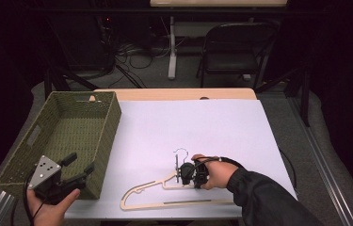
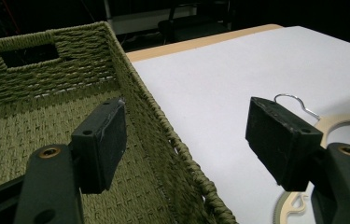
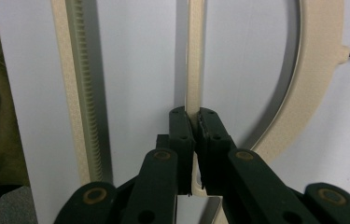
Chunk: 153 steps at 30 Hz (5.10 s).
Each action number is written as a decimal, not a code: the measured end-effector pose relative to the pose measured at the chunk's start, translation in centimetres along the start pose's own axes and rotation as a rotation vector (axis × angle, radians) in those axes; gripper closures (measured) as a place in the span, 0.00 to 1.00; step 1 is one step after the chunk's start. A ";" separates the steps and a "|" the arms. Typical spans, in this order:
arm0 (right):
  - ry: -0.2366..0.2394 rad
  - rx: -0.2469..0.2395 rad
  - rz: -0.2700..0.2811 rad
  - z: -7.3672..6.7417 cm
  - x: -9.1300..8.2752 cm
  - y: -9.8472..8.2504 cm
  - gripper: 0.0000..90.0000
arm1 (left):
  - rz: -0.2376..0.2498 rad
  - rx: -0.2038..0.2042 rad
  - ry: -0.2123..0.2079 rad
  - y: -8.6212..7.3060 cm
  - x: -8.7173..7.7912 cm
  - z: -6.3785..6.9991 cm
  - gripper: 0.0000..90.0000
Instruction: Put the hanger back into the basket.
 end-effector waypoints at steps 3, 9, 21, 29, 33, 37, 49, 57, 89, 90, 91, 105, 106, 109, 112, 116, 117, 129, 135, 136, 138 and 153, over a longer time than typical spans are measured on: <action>0.010 -0.001 -0.003 -0.1 0.1 -0.1 0.95 | 0.001 0.000 0.000 0.0 0.0 0.0 0.32; -0.001 -0.009 0.005 -0.1 -0.2 -0.1 0.95 | 0.002 0.005 0.000 0.1 -0.1 0.0 0.32; -0.077 -0.027 0.059 0.2 -2.1 -0.6 0.95 | 0.017 0.020 -0.011 0.9 -0.3 0.6 0.32; -0.191 -0.051 0.081 0.6 -3.8 -1.0 0.95 | 0.016 0.043 -0.044 1.5 -0.1 1.8 0.33; -0.270 -0.074 0.096 1.0 -4.5 -1.1 0.95 | 0.013 0.070 -0.077 2.0 0.2 3.0 0.33; -0.326 -0.095 0.113 1.0 -5.0 -1.2 0.95 | -0.001 0.096 -0.110 2.2 0.7 4.1 0.34; -0.429 -0.167 0.153 0.8 -5.8 -0.8 0.95 | -0.057 0.126 -0.234 2.4 2.5 6.7 0.35; -0.454 -0.187 0.161 0.8 -6.1 -0.8 0.95 | -0.104 0.128 -0.315 2.6 3.8 7.7 0.35; -0.555 -0.250 0.180 0.6 -6.7 -0.3 0.95 | -0.169 0.110 -0.466 2.8 8.0 12.0 0.39; -0.550 -0.259 0.201 0.5 -6.5 -0.1 0.95 | -0.176 0.117 -0.479 2.7 8.2 12.3 0.40; -0.557 -0.256 0.165 0.5 -6.8 -0.3 0.95 | -0.182 0.116 -0.487 2.6 8.4 12.5 0.40; -0.606 -0.281 0.184 0.6 -7.2 0.0 0.95 | -0.253 0.088 -0.636 1.7 9.9 14.8 0.45; -0.607 -0.282 0.191 0.6 -7.2 0.1 0.95 | -0.257 0.084 -0.641 1.6 10.0 14.9 0.45; -0.614 -0.290 0.189 0.5 -7.2 0.1 0.95 | -0.272 0.088 -0.661 1.4 10.2 15.2 0.45; -0.621 -0.291 0.188 0.5 -7.3 0.2 0.95 | -0.290 0.094 -0.686 1.2 10.3 15.7 0.46; -0.623 -0.298 0.184 0.6 -7.2 0.2 0.95 | -0.312 0.101 -0.711 0.9 10.5 16.1 0.49; -0.624 -0.309 0.180 0.6 -7.2 0.3 0.95 | -0.321 0.096 -0.719 0.8 10.5 16.2 0.49; -0.649 -0.325 0.195 0.5 -7.6 0.9 0.95 | -0.366 0.088 -0.770 0.0 10.5 16.9 0.59; -0.653 -0.328 0.199 0.7 -7.6 0.9 0.95 | -0.383 0.070 -0.784 -0.5 10.6 17.1 0.65; -0.653 -0.329 0.198 0.7 -7.6 0.9 0.95 | -0.384 0.071 -0.783 -0.6 10.7 17.1 0.66; -0.655 -0.327 0.190 0.7 -7.6 0.8 0.95 | -0.388 0.076 -0.783 -0.6 10.7 17.2 0.67; -0.667 -0.338 0.191 0.8 -7.5 0.9 0.95 | -0.371 0.039 -0.844 0.0 9.9 17.4 0.84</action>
Point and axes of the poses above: each handheld gripper's, and its own axes: x roughly forward along the jaws, y roughly out of its top, z roughly to its right, the point moved 10 cm from there along x, roughly forward along the jaws, and after that the axes turned 7 degrees about x, right-handed, at the moved point
